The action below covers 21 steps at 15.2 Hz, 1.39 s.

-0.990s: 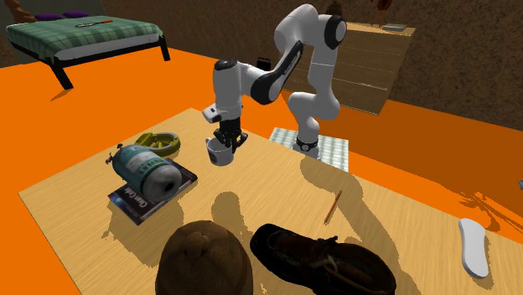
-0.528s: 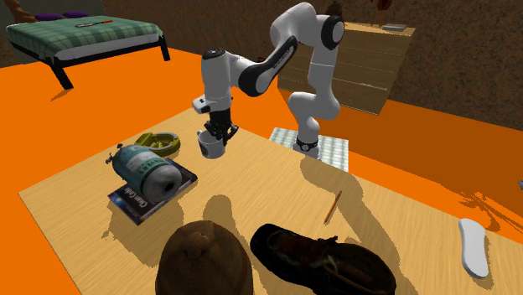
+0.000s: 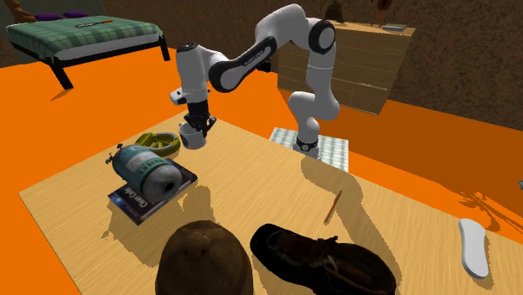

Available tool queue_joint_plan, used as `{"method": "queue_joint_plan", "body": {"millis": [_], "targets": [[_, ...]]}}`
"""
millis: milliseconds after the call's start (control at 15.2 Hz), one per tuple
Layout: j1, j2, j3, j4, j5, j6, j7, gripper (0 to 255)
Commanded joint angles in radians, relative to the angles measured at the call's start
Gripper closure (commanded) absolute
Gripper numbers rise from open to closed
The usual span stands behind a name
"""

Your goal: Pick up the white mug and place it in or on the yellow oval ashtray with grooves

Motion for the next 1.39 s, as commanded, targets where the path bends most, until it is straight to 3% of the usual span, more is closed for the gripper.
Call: {"method": "queue_joint_plan", "body": {"millis": [0, 396, 726, 1122, 1254, 1320], "targets": [[-0.02, 0.053, -0.028, 0.057, 0.032, -0.008, -0.064, 255], [-0.117, 0.25, -0.084, 0.271, 0.164, -0.058, -0.253, 255], [-0.248, 0.436, -0.089, 0.502, 0.282, -0.137, -0.387, 255], [-0.466, 0.695, -0.054, 0.899, 0.407, -0.292, -0.486, 255], [-0.566, 0.812, -0.032, 1.107, 0.447, -0.376, -0.496, 255], [-0.633, 0.892, -0.013, 1.262, 0.47, -0.44, -0.491, 255]]}}
